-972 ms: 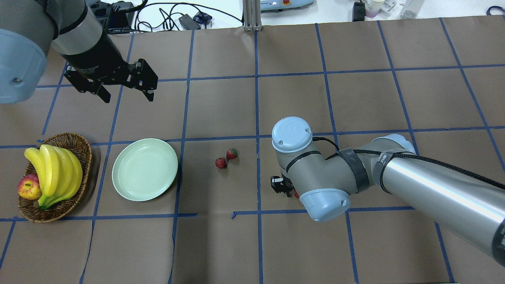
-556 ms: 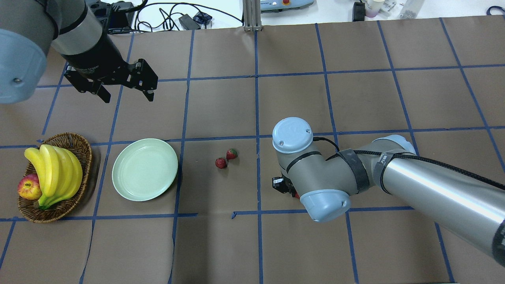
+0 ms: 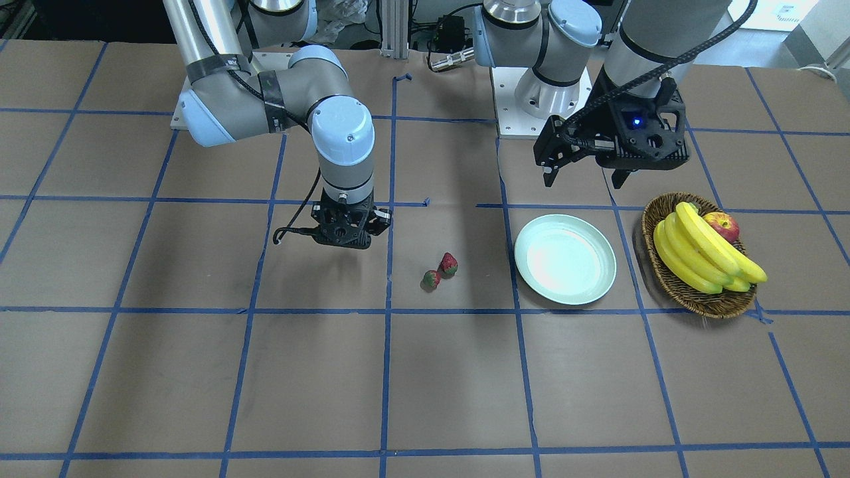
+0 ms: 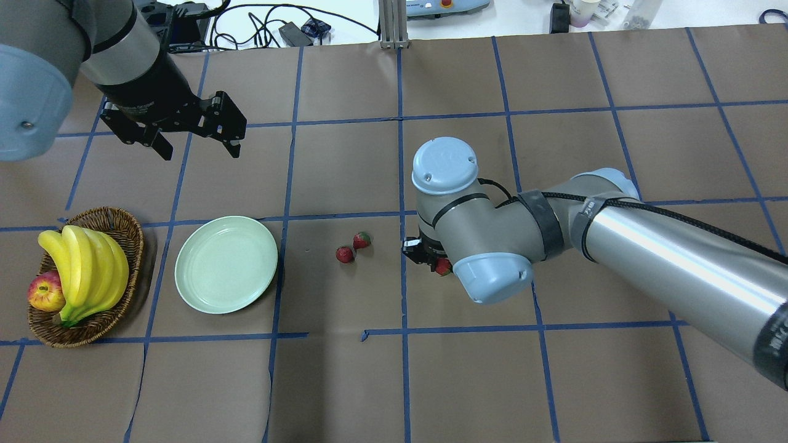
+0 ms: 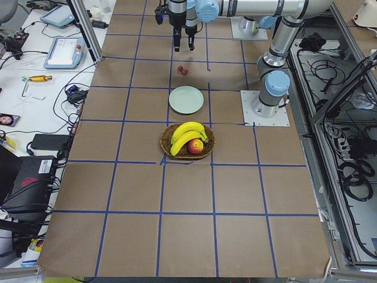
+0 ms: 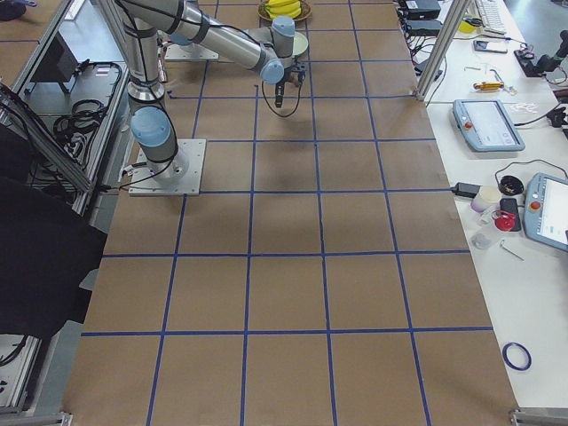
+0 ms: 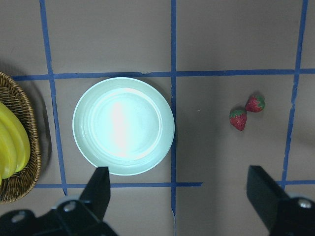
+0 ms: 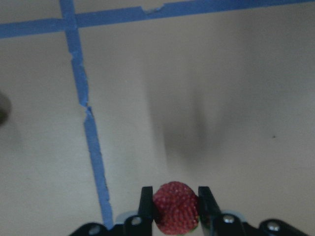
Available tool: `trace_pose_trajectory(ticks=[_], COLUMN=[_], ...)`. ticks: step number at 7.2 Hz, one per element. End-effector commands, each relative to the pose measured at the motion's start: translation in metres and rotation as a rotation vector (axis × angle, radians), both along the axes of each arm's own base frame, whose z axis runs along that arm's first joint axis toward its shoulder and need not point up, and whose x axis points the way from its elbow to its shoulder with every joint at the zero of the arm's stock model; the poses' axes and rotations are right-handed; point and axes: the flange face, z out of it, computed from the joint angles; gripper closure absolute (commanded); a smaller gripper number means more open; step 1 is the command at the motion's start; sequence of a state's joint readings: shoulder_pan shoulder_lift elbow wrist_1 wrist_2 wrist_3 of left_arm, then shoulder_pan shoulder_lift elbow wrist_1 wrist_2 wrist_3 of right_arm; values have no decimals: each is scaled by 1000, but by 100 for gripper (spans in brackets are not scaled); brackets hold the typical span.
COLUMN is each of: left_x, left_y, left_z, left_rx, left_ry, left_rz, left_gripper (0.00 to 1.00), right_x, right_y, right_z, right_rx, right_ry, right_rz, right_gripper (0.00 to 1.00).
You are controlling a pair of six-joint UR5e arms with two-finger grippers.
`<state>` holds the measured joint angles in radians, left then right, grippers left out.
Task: Collect all strawberries into plate
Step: 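Carry the last strawberry to the other two and release it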
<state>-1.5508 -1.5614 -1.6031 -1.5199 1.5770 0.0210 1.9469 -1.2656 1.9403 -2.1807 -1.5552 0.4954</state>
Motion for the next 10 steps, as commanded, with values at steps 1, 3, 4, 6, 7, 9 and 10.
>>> trace_pose_trajectory(ticks=[1, 3, 4, 6, 7, 9, 10], left_x=[0, 0, 0, 0, 0, 0, 0], left_y=[0, 0, 0, 0, 0, 0, 0], left_z=[1, 1, 1, 1, 0, -1, -1], left_rx=[-3, -3, -3, -3, -1, 2, 2], left_ry=[0, 0, 2, -2, 0, -1, -1], left_rz=[-1, 1, 1, 0, -1, 0, -2], left_gripper=[0, 0, 0, 0, 0, 0, 0], right_x=[52, 85, 88, 88, 87, 73, 45], right_y=[-12, -14, -13, -13, -14, -22, -39], right_z=[-13, -24, -30, -31, -27, -6, 23], right_rx=[13, 45, 70, 71, 61, 11, -16], right_ry=[-88, -137, -162, -162, -155, -122, -122], right_rz=[-43, -22, -24, -23, -22, -10, -43], right_gripper=[100, 99, 99, 17, 0, 0, 0])
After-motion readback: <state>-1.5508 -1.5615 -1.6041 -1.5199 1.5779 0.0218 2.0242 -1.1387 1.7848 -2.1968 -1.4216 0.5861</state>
